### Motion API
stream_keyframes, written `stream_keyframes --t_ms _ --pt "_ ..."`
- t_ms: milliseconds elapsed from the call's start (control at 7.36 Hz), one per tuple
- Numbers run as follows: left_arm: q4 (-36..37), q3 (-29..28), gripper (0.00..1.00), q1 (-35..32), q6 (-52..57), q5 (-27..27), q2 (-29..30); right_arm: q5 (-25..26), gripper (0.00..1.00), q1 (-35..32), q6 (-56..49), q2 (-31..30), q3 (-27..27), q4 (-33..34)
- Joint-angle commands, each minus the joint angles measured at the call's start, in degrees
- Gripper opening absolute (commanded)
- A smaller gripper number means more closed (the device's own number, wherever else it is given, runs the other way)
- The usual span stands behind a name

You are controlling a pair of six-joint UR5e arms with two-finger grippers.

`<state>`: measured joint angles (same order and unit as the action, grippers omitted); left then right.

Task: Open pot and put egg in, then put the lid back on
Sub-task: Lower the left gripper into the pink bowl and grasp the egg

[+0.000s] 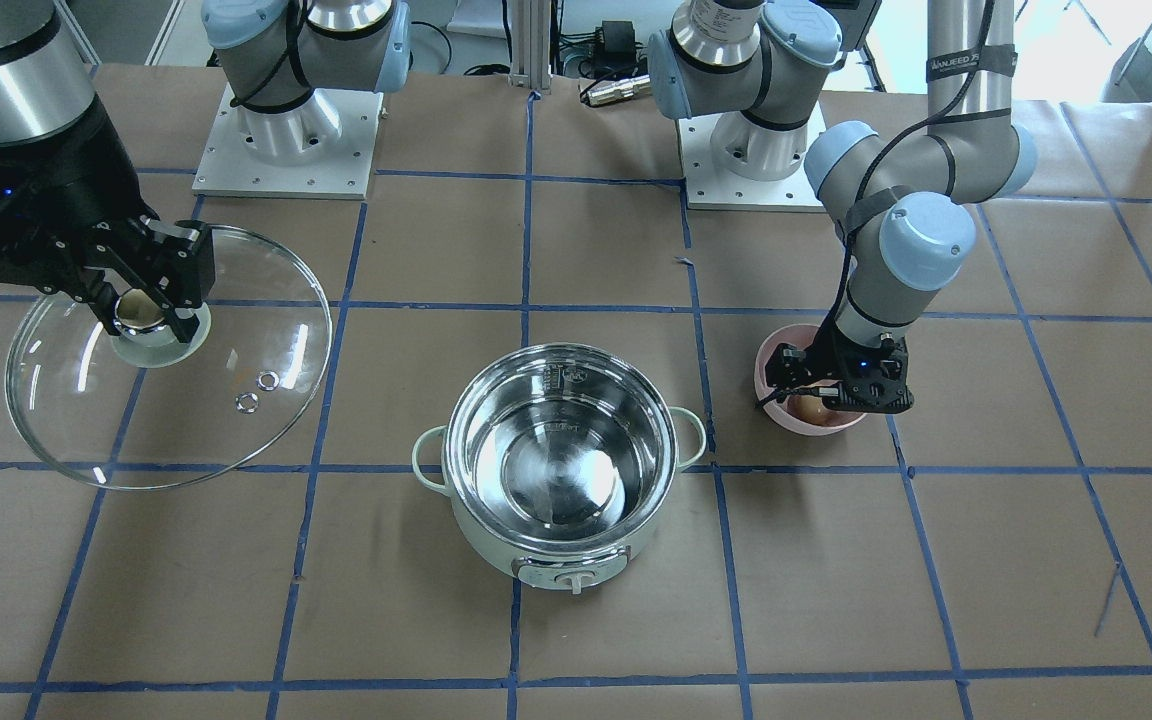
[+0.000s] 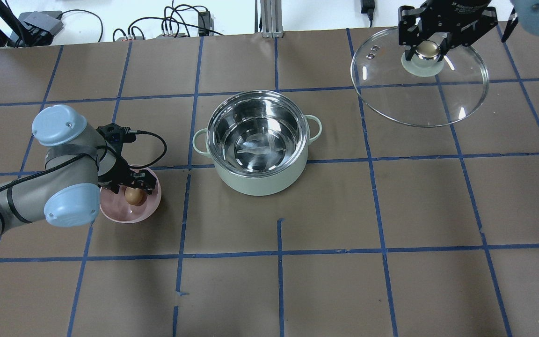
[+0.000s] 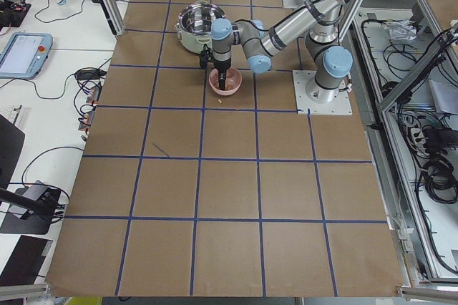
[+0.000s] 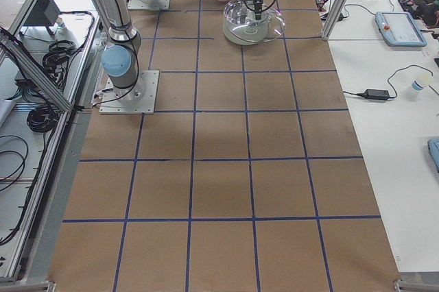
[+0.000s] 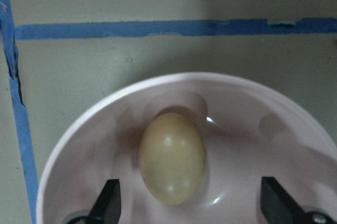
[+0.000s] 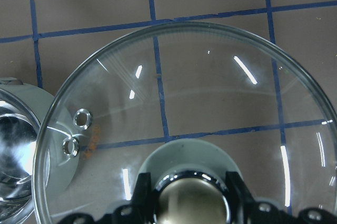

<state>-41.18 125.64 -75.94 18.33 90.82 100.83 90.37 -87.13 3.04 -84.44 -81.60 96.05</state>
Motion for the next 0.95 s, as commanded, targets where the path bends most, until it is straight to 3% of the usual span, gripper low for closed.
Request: stream_keyframes --t_ms 0,815 --pt "5.0 1.7 0.89 0.0 1.8 -1.6 0.2 0.0 0.3 1.8 -1.6 -0.1 0.3 -0.2" --pt "5.1 2.1 0.89 0.0 1.8 -1.6 1.4 -0.2 0.31 2.1 -3.0 -0.8 -0.8 -0.9"
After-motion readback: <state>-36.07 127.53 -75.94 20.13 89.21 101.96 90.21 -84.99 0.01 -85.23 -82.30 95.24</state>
